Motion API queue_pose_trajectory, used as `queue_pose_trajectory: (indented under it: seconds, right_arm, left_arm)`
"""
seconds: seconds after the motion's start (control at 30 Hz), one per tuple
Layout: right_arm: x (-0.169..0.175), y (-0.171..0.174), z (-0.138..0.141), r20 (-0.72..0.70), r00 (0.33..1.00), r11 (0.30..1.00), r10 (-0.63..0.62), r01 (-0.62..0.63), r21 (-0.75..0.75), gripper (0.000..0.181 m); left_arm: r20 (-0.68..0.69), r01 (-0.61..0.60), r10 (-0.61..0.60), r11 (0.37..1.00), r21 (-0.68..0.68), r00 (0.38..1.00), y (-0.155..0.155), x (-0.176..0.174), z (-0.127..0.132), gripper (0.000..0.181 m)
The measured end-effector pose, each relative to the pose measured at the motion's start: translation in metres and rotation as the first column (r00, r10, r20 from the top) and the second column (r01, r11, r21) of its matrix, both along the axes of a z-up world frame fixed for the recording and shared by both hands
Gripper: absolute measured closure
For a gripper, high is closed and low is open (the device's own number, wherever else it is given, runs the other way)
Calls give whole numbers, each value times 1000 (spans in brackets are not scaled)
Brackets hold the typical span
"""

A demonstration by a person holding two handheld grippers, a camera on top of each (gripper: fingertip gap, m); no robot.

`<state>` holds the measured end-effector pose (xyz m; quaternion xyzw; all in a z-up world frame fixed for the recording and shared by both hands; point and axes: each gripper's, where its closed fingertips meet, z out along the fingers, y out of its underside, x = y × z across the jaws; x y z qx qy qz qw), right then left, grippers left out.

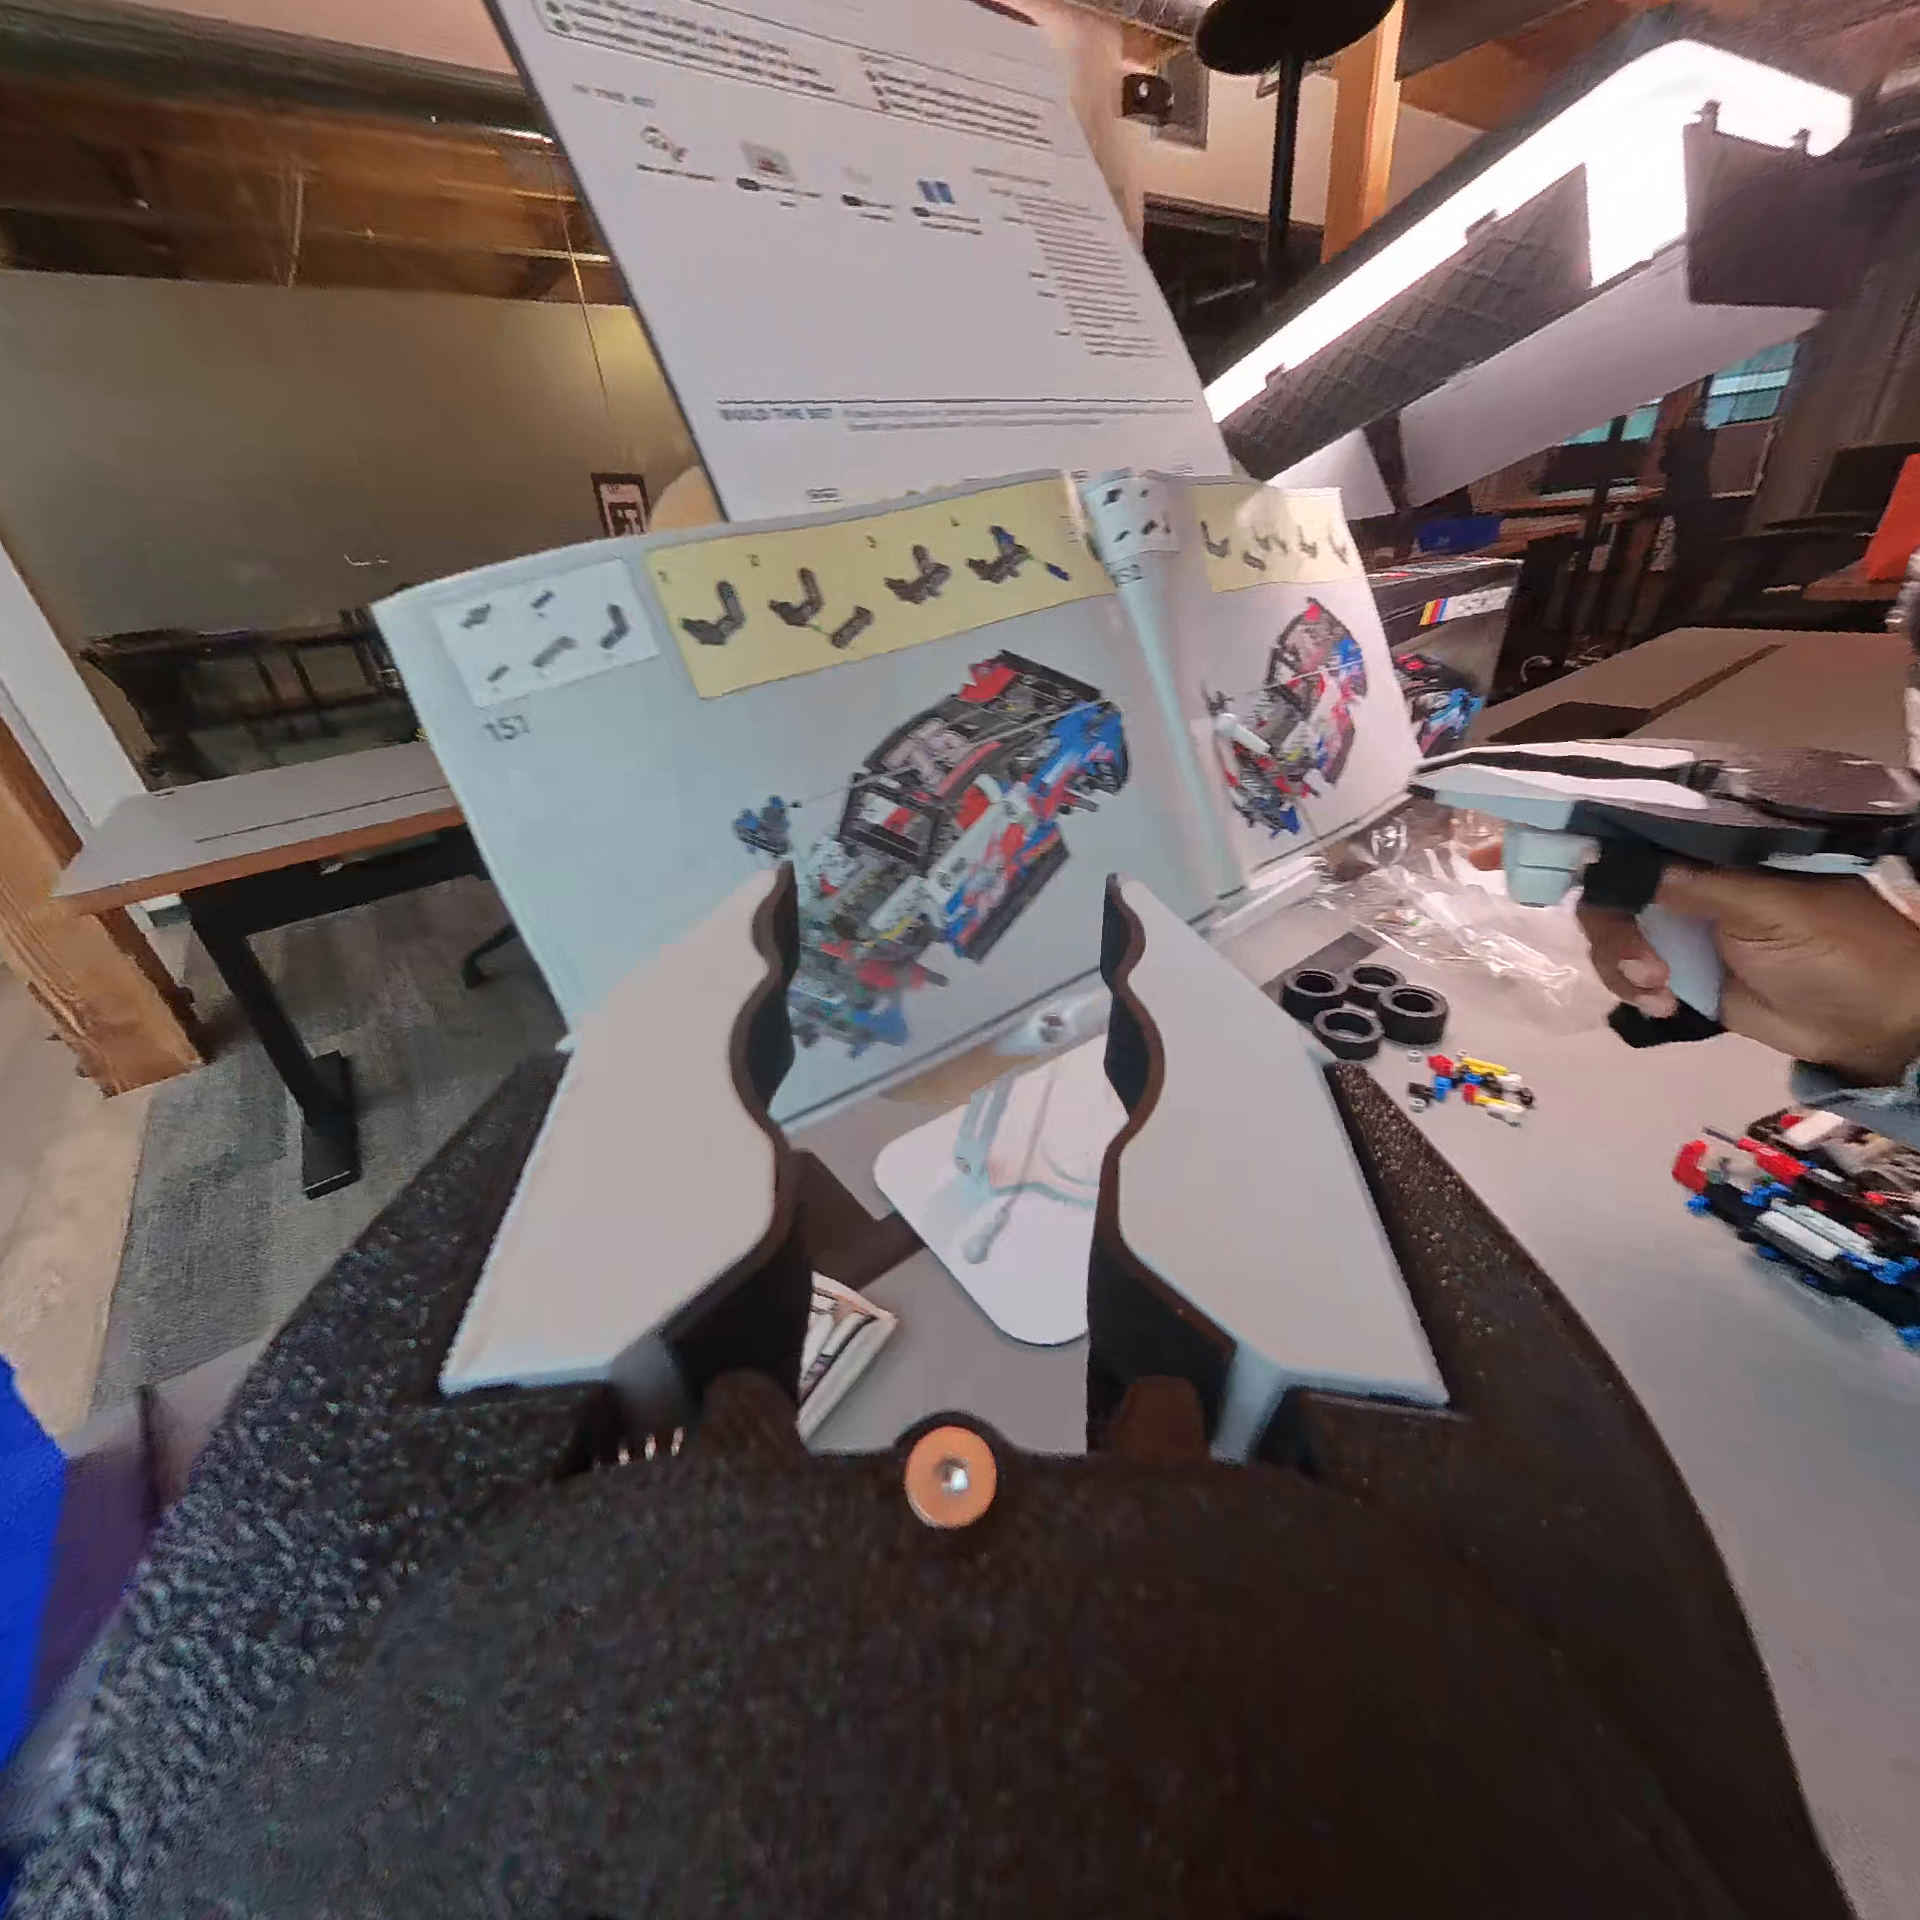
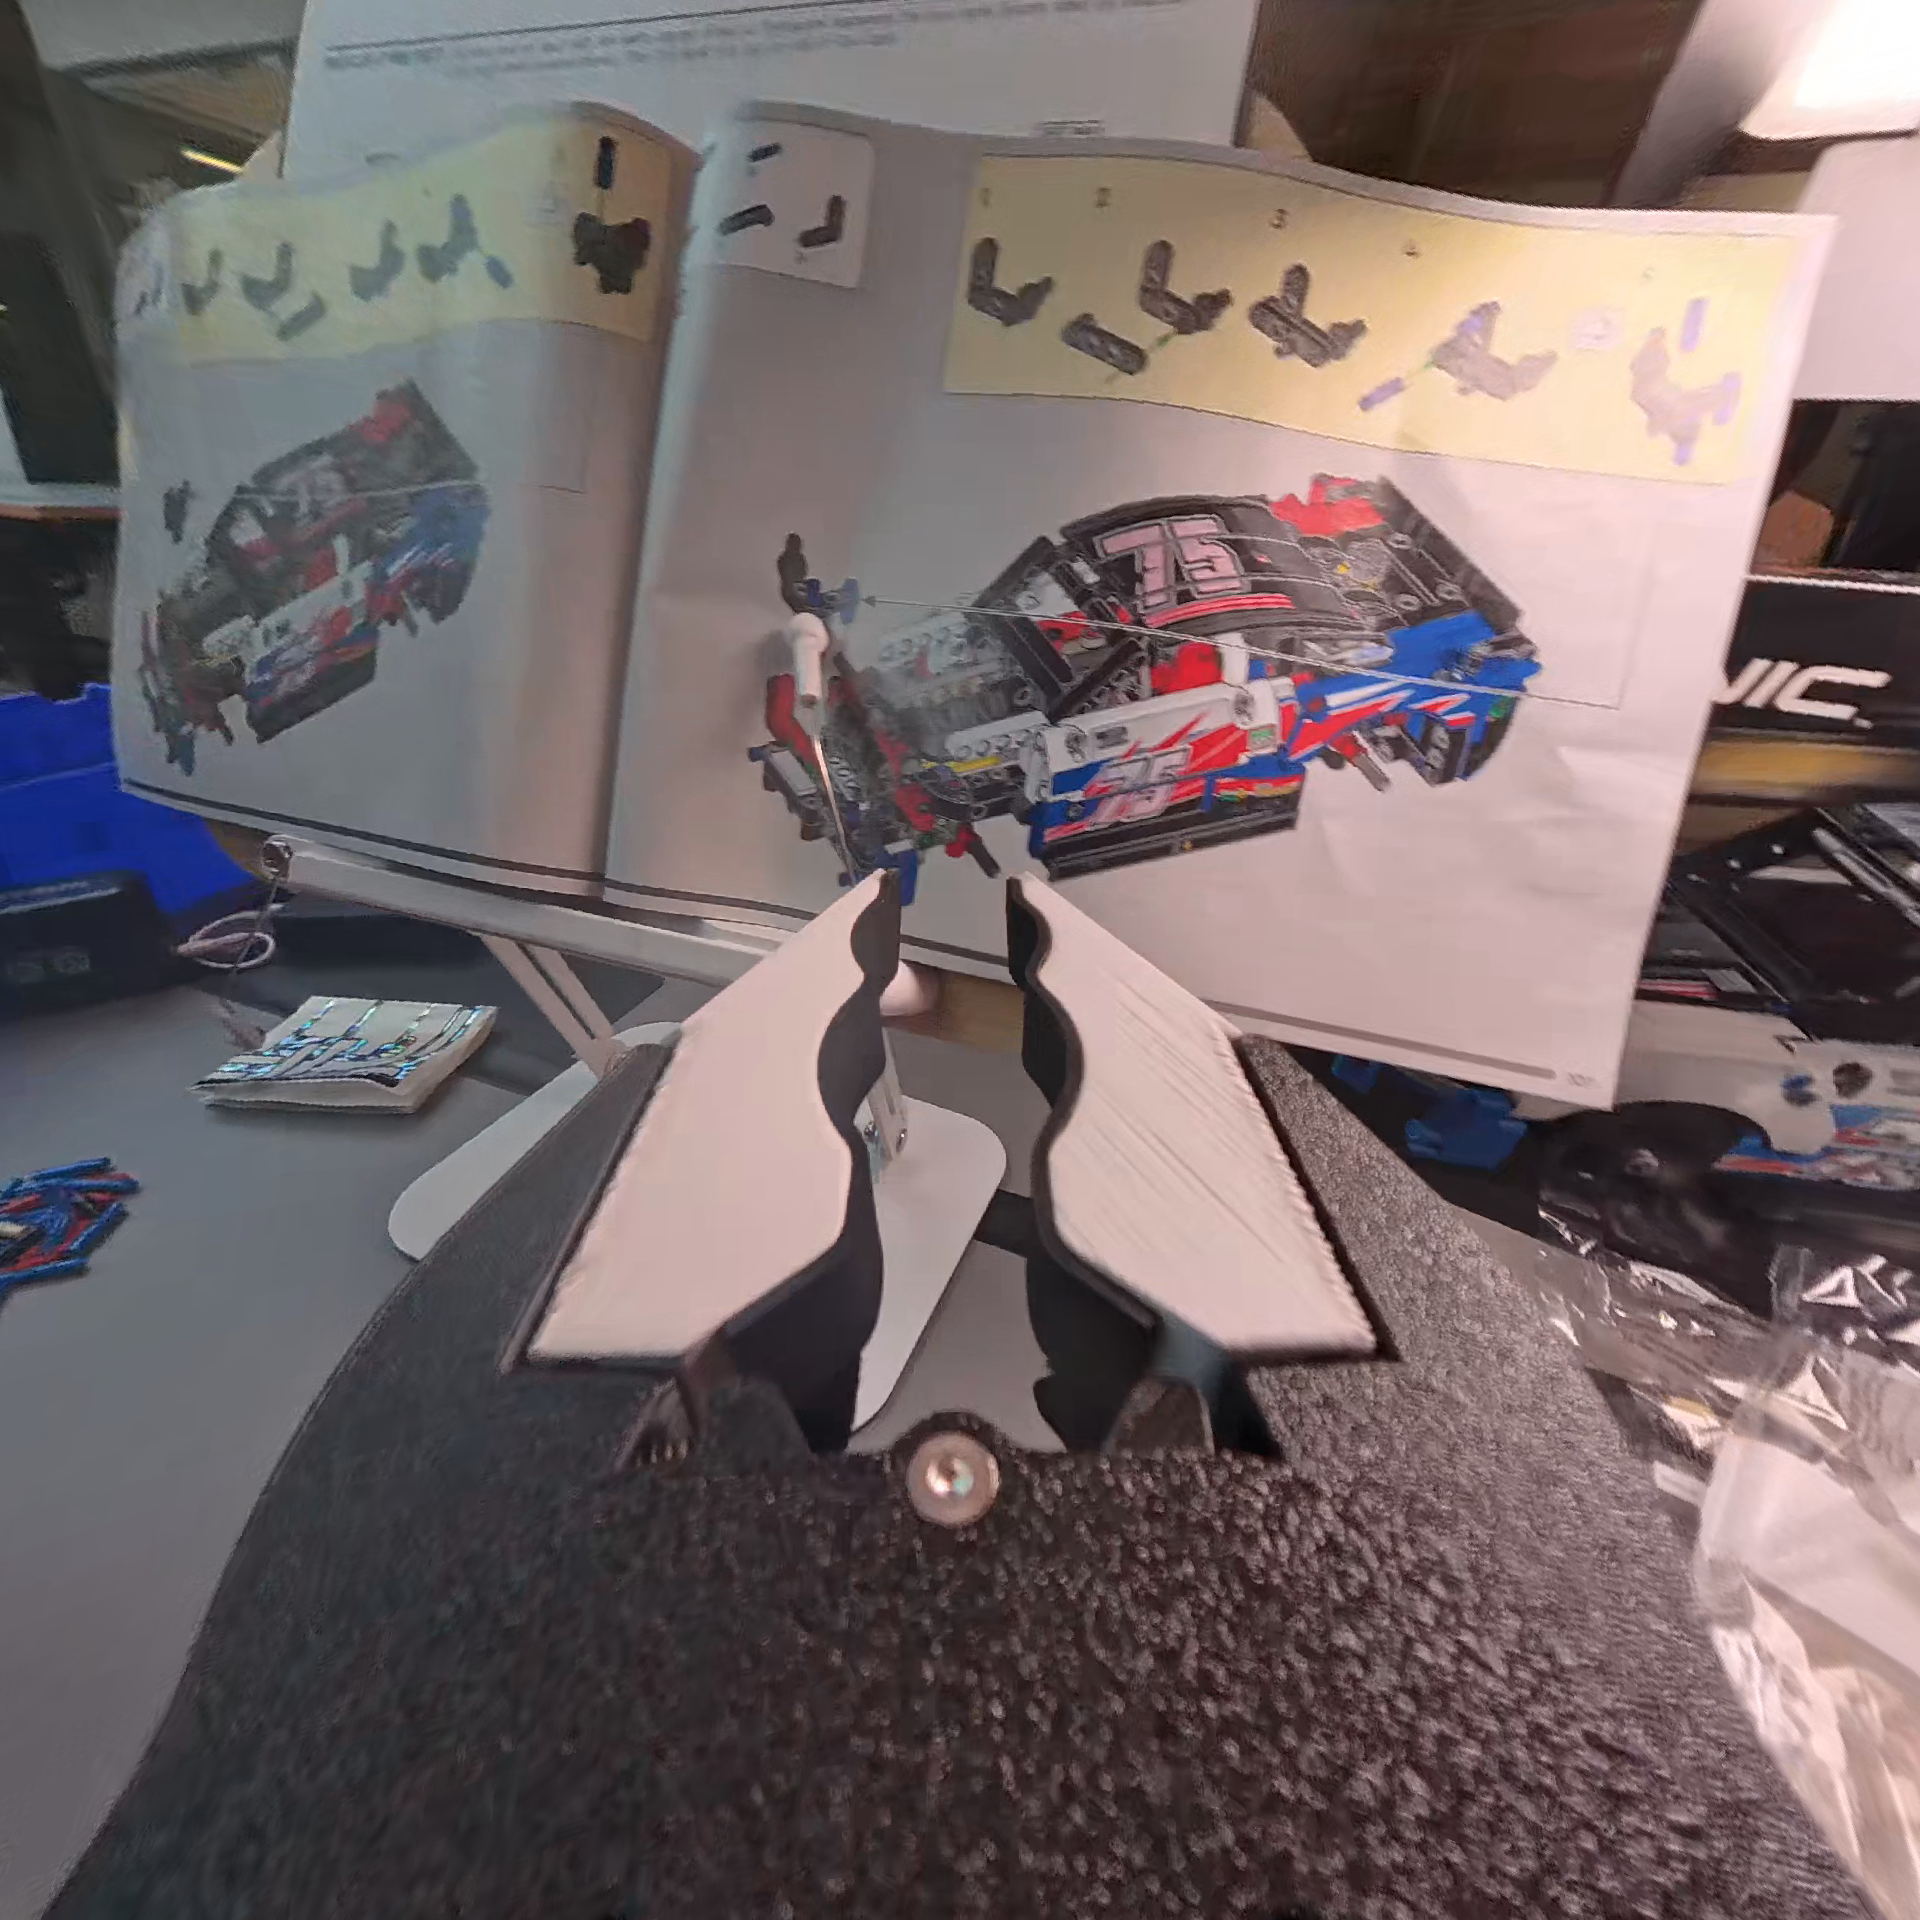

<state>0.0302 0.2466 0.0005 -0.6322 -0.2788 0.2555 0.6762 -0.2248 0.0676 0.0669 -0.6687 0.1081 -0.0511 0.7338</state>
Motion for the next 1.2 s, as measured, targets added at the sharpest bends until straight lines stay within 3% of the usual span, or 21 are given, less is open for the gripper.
queue_pose_trajectory:
  seconds: [0.1,0.2,0.3,0.33,0.47,0.6,0.87,0.93,1.0,1.2]
  right_arm:
    - [-33,-3,5,90,995,998,40,-44,45,161]
    - [-59,10,7,208,978,995,2,-23,100,158]
    - [-72,20,3,297,954,990,-48,6,138,172]
    - [-70,23,5,309,947,982,-92,35,184,181]
    - [-71,11,6,370,925,949,-89,-34,314,181]
    - [-78,3,1,470,872,891,-135,-101,444,181]
    - [-85,-5,-7,546,833,880,-90,-191,436,181]
    - [-90,-12,-19,609,792,867,-44,-272,417,180]
    - [-89,-13,-18,639,760,821,-121,-285,494,180]
    - [-83,-14,-16,569,818,871,-86,-216,442,178]
  left_arm:
    - [22,68,-68,998,-11,997,-16,47,-18,127]
    - [1,95,-95,994,-52,995,-20,80,-39,127]
    - [-18,110,-112,991,-73,994,-25,99,-56,128]
    - [-9,111,-112,991,-72,994,-27,101,-60,129]
    - [28,100,-97,990,-100,995,-24,95,-76,131]
    - [59,111,-106,990,-89,993,-18,93,-75,132]
    - [49,109,-104,989,-103,993,-18,93,-86,134]
    - [51,100,-96,991,-92,994,-19,91,-85,135]
    - [54,101,-97,991,-88,994,-19,90,-85,135]
    - [57,94,-89,991,-91,994,-22,86,-87,136]
